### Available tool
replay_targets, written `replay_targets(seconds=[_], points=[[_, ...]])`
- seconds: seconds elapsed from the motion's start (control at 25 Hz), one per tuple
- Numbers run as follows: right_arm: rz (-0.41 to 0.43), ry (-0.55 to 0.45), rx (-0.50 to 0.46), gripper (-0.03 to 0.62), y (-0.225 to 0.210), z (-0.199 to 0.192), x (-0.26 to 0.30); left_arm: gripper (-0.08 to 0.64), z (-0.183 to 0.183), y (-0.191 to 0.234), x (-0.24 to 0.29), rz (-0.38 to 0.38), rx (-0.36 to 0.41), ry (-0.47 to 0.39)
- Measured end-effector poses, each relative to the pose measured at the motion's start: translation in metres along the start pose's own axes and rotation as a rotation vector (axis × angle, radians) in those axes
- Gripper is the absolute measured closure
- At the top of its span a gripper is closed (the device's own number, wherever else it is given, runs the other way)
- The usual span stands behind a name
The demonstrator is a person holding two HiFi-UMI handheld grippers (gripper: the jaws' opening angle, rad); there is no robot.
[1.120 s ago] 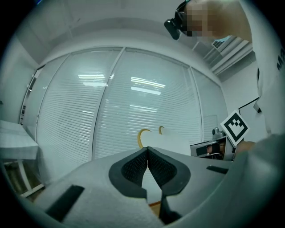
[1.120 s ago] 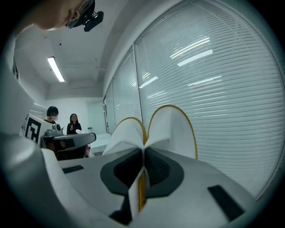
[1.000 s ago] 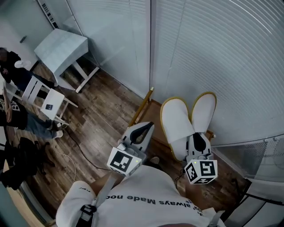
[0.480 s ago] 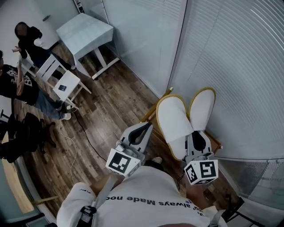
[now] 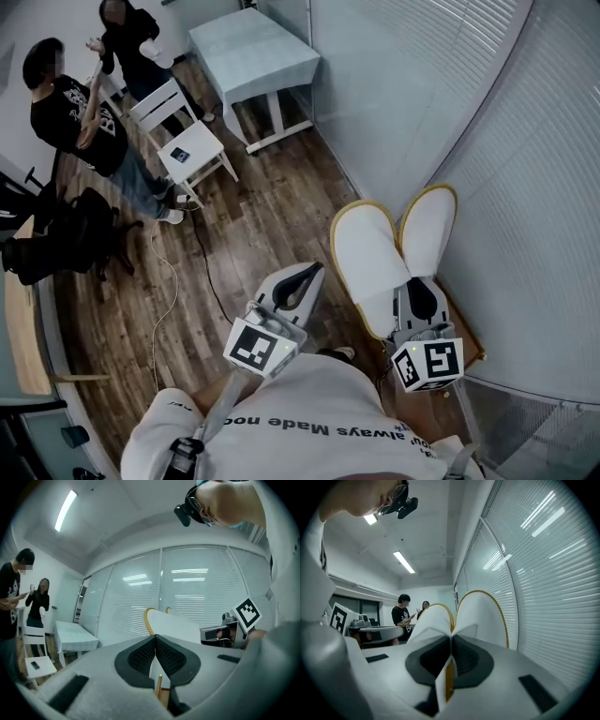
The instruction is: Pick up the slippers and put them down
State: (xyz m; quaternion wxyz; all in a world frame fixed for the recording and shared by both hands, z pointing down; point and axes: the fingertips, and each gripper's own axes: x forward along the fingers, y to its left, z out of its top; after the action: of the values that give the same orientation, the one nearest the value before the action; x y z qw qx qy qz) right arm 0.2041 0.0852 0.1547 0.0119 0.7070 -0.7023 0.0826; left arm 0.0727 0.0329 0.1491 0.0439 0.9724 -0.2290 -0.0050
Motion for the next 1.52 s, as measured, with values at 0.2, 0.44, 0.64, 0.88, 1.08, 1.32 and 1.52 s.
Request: replay_targets(seconds=[0.2, 0.44, 0.64, 0.88, 1.08, 1.32, 1.52], points=[[0.104, -0.004, -0.018, 0.569, 0.059, 0.000, 0.059, 0.549, -0.001, 0.069, -0.034, 0.095, -0.003, -0.001], [0.207, -0.004, -0.018, 0.569, 0.124, 0.000, 0.133, 0.549, 0.007, 0.152, -0.067, 0.194, 0.000, -0.019], [0.265, -0.006, -0.016, 0.569, 0.178, -0.002, 0.182, 0.549, 0.009, 0.213, -0.101, 0.257, 0.008, -0.023], [0.339, -0.006, -0.027, 0.569, 0.238, 0.003, 0.233, 0.549, 0.017, 0.274, -0.136, 0.331, 0.010, -0.037], [0.378, -0.003, -0.031, 0.569, 0.267, -0.003, 0.253, 0.549, 0.015, 0.301, -0.157, 0.374, 0.016, -0.044], [0.432, 0.017, -0.044, 0.569, 0.291, -0.008, 0.272, 0.549, 0.011, 0.323, -0.174, 0.431, 0.004, -0.040], [0.459, 0.022, -0.065, 0.569, 0.293, -0.005, 0.271, 0.549, 0.014, 0.319, -0.177, 0.444, 0.000, -0.058]])
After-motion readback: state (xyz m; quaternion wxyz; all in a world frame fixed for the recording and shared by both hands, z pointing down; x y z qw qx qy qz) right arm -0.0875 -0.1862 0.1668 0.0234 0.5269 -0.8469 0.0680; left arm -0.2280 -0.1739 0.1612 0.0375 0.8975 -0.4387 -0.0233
